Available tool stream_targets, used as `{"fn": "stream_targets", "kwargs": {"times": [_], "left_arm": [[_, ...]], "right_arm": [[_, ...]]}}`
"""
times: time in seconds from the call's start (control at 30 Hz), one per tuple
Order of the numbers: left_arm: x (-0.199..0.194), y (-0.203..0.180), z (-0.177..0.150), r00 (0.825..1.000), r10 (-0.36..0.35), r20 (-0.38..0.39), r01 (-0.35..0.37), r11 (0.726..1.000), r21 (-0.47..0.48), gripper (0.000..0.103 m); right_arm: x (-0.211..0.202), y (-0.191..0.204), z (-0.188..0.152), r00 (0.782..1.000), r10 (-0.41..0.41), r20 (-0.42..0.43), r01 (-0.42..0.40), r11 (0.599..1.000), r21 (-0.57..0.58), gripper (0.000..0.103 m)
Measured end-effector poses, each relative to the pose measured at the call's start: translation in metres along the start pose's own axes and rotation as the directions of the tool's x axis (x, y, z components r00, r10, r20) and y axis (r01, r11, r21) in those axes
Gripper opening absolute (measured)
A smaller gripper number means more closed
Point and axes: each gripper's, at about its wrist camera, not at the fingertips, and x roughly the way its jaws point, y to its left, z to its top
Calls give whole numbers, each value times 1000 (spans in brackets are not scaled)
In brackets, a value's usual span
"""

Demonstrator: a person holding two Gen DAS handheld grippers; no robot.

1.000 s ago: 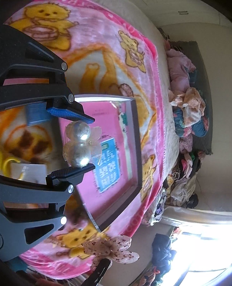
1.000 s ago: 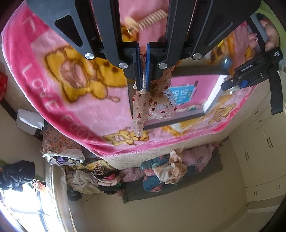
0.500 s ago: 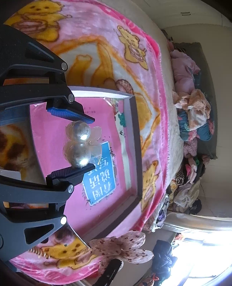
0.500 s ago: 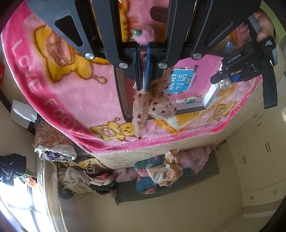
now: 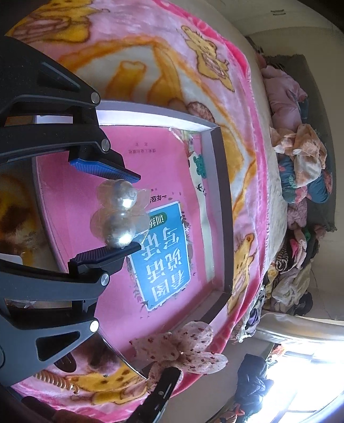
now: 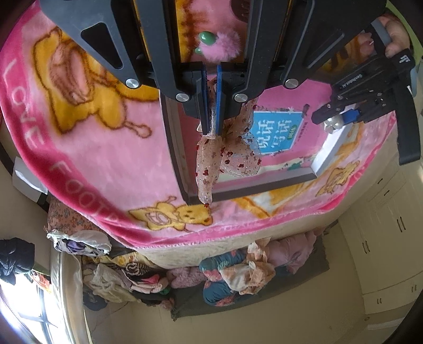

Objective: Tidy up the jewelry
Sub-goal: 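Carry the pearls into the tray box and open the left tool while the right tool drops the bow inside, then withdraw both tools from the tray box toward the remaining items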

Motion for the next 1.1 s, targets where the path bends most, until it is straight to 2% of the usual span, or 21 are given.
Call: {"fn": "stream_targets", "kwargs": {"times": [0.3, 0.43, 0.5, 0.57, 0.6, 0.67, 0.87, 1.1], "left_arm": [[7, 5, -3, 1000, 5, -14, -5, 1000, -12, 37], [7, 4, -3, 1000, 5, -13, -5, 1000, -13, 38], [7, 4, -4, 1000, 5, -10, -5, 1000, -16, 42], [5, 4, -3, 1000, 10, -4, -10, 1000, -14, 48], [4, 3, -3, 1000, 10, 1, -10, 1000, -12, 49], [1, 3, -2, 1000, 12, 7, -12, 1000, -12, 53], [-13, 5, -3, 999, 4, 36, -3, 1000, -26, 65], [-43, 7, -7, 994, 1, 110, 4, 999, -47, 82]], "right_arm": [[11, -2, -10, 999, -34, -14, 34, 999, -11, 9], [10, -5, -13, 999, -40, -7, 40, 999, -4, 17], [8, -5, -15, 999, -46, -5, 46, 999, -3, 22], [4, -6, -17, 999, -44, 1, 44, 999, 4, 32], [1, -7, -18, 999, -40, 8, 40, 999, 9, 34], [-4, -7, -18, 999, -38, 18, 37, 999, 14, 46], [-26, -3, -23, 997, -37, 67, 37, 999, 6, 62], [-50, -1, -31, 994, -27, 108, 26, 1000, 10, 68]]}}
